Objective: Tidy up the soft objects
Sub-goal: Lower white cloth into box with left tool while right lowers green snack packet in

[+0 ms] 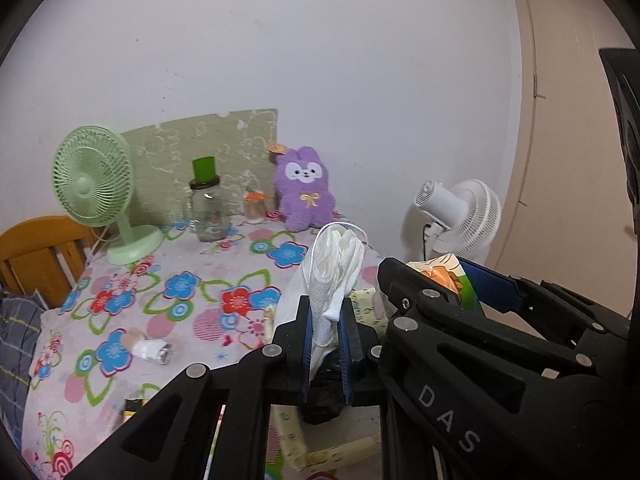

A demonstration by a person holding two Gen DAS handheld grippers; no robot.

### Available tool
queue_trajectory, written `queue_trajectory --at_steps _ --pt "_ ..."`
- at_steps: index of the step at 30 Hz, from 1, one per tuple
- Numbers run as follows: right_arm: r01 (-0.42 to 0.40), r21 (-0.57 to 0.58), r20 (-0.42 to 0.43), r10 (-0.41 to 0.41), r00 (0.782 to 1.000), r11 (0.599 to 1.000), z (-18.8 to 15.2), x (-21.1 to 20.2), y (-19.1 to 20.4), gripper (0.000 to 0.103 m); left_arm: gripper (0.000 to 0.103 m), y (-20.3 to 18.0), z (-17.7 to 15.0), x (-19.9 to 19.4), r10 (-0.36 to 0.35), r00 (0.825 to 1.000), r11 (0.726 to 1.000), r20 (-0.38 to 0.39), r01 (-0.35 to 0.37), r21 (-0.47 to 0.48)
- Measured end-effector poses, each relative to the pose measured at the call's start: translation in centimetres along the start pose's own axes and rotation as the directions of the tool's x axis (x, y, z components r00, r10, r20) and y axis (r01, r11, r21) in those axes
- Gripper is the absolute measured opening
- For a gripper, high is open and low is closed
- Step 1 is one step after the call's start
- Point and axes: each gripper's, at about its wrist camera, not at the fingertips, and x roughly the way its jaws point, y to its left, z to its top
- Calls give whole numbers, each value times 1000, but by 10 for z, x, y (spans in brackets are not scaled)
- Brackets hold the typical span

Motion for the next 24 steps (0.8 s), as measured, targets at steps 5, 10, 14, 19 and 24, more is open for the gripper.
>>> queue_trajectory --at_steps 5,10,14,19,24 --pt "17 29 -19 -17 1000 999 -5 8 -16 51 10 -10 -4 15 -44 998 999 -36 44 -9" --pt "30 36 -51 -28 998 999 -15 20 -24 51 28 -15 -12 28 -49 995 999 -84 49 -3" --pt "34 59 -87 -29 996 998 -25 33 -30 51 41 -18 -19 40 -38 991 999 -128 41 16" --pt "30 74 -123 -21 992 997 -34 46 -36 52 58 -19 -26 51 -22 984 999 -175 28 28" --pt "37 71 -143 -26 989 997 -36 52 -36 54 65 -18 -27 56 -15 981 999 -192 21 29"
